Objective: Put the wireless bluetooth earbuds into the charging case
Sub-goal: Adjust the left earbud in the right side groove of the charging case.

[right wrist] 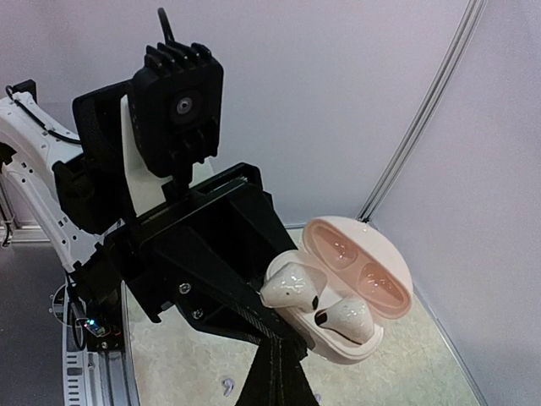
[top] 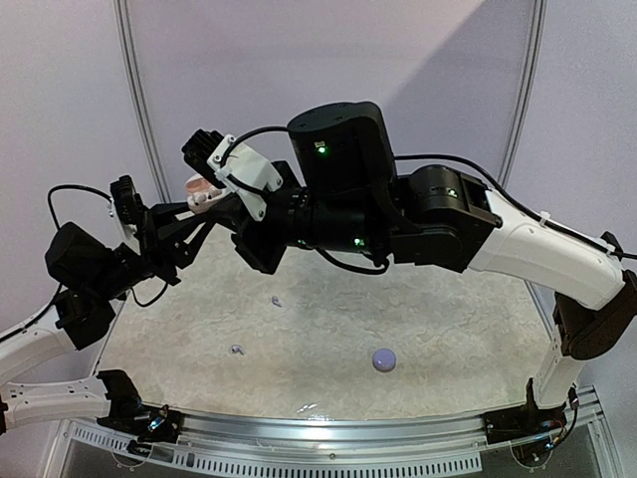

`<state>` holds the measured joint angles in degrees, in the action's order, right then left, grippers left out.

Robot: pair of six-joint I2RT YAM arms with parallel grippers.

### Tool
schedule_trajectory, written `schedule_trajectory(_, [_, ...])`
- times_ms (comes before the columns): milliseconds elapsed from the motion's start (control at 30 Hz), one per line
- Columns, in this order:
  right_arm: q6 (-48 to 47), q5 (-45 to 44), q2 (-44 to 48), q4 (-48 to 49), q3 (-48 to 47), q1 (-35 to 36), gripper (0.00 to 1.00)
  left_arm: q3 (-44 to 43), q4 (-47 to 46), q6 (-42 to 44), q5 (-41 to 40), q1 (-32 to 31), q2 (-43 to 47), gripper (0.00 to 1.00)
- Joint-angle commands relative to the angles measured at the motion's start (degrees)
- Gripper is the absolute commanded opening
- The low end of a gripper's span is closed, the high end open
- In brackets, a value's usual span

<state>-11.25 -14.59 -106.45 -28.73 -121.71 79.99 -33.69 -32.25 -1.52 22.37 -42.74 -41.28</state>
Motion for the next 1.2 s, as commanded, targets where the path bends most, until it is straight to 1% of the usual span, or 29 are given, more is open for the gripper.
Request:
schedule_trajectory(0, [-1.2, 1.2, -1.0, 0.3, 0.3, 0.2, 0.0, -1.7, 0.2, 0.4, 2.6, 0.7, -1.0, 0.0])
schedule_trajectory(133, [-1.3, 2.0, -2.1, 1.8, -0.6, 0.2, 0.0, -1.9, 0.9, 0.7, 3.9, 0.7, -1.3, 0.0])
schedule_trajectory(433, [-0.9, 3.9, -2.1, 0.8, -1.6, 0.2, 0.0, -2.2, 3.5, 2.4, 4.8, 0.7, -1.3, 0.0])
schedule_trajectory(600, [-0.3, 5.6, -2.6, -3.5, -3.0, 0.2, 0.0, -2.1, 3.5, 3.1, 4.1, 0.7, -1.0, 0.0])
schedule_trajectory(767, [1.3, 6.0, -0.8, -6.9, -1.6, 0.3, 0.0, -2.0, 3.3, 3.1, 4.1, 0.9, -0.8, 0.0])
schedule_trajectory(900, [0.9, 7.0, 0.2, -6.1, -3.0, 0.4, 0.0, -1.9, 3.0, 2.9, 4.3, 0.9, -1.0, 0.0])
schedule_trajectory(1167, [-0.7, 6.2, -0.6, -2.7, -4.4, 0.4, 0.0, -2.2, 3.8, 3.0, 4.6, 1.0, -1.0, 0.0])
